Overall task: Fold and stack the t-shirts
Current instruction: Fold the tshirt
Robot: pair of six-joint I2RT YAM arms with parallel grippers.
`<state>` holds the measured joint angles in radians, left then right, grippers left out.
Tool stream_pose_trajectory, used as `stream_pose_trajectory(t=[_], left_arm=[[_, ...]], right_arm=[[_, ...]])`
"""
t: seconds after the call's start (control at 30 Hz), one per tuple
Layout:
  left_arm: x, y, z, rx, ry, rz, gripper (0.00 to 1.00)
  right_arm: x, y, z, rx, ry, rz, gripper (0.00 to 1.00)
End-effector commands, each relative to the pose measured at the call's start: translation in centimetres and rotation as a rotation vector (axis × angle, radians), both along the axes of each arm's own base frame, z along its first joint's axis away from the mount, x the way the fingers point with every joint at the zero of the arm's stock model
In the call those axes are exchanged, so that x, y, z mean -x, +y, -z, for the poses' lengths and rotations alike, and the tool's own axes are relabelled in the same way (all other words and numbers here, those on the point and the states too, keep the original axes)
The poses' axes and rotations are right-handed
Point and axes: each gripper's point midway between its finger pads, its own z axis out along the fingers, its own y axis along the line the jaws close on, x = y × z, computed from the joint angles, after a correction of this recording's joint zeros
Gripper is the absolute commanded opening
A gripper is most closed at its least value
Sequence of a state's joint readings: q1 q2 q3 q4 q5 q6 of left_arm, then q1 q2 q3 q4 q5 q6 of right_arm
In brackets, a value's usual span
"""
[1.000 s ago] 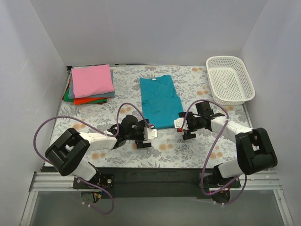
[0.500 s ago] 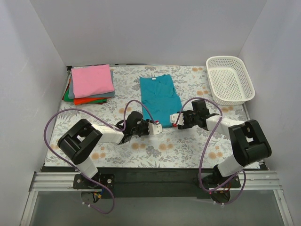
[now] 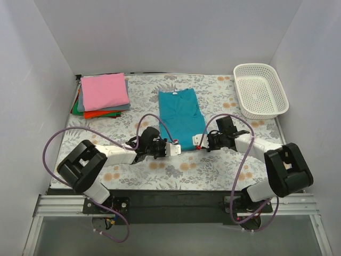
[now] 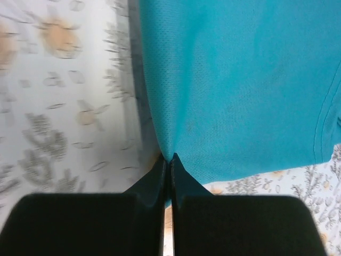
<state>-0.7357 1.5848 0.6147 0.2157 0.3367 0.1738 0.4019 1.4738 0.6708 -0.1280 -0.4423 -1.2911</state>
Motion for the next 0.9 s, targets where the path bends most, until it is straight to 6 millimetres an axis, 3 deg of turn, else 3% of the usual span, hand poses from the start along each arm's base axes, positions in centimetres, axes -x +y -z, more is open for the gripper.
stream_pose_trajectory(t=[0.0, 0.1, 0.27, 0.4, 0.5, 0.53, 0.63, 0.67, 0.77, 0.87], left_arm=[[5.5, 0.4, -1.2, 0.041, 0.158, 0.108, 0.00], [8.8, 0.8, -2.2, 0.062, 0.219, 0.151, 0.00], [12.2, 1.0, -3.7, 0.092, 0.274, 0.188, 0.00], [12.5, 0.6, -6.2, 0.125, 0.268, 0.199, 0.00], [11.9, 0.0, -8.7, 0.154, 0.234, 0.203, 0.00], [11.6, -0.1, -9.3, 0.160, 0.221, 0.199, 0.00], [10.9, -0.6, -12.0, 0.186, 0.181, 0.195, 0.00], [10.7, -0.8, -13.2, 0.195, 0.171, 0.197, 0.00], [10.6, -0.8, -14.2, 0.195, 0.167, 0.200, 0.00], [10.9, -0.8, -15.1, 0.201, 0.166, 0.209, 0.00]], right_arm=[[6.1, -0.7, 0.0, 0.007, 0.149, -0.106, 0.01], [9.9, -1.5, -0.4, 0.007, 0.212, -0.139, 0.01], [13.0, -2.1, -2.2, -0.040, 0.257, -0.096, 0.01], [12.9, -1.7, -4.7, -0.085, 0.272, -0.033, 0.01], [11.9, -0.9, -7.9, -0.133, 0.254, 0.005, 0.01], [11.0, -0.4, -9.9, -0.162, 0.226, 0.012, 0.01], [10.5, 0.0, -12.5, -0.181, 0.220, 0.015, 0.01], [9.8, 0.4, -14.4, -0.198, 0.183, 0.006, 0.01], [9.4, 0.7, -16.7, -0.212, 0.150, -0.008, 0.01], [9.4, 0.7, -17.6, -0.215, 0.145, -0.016, 0.01]])
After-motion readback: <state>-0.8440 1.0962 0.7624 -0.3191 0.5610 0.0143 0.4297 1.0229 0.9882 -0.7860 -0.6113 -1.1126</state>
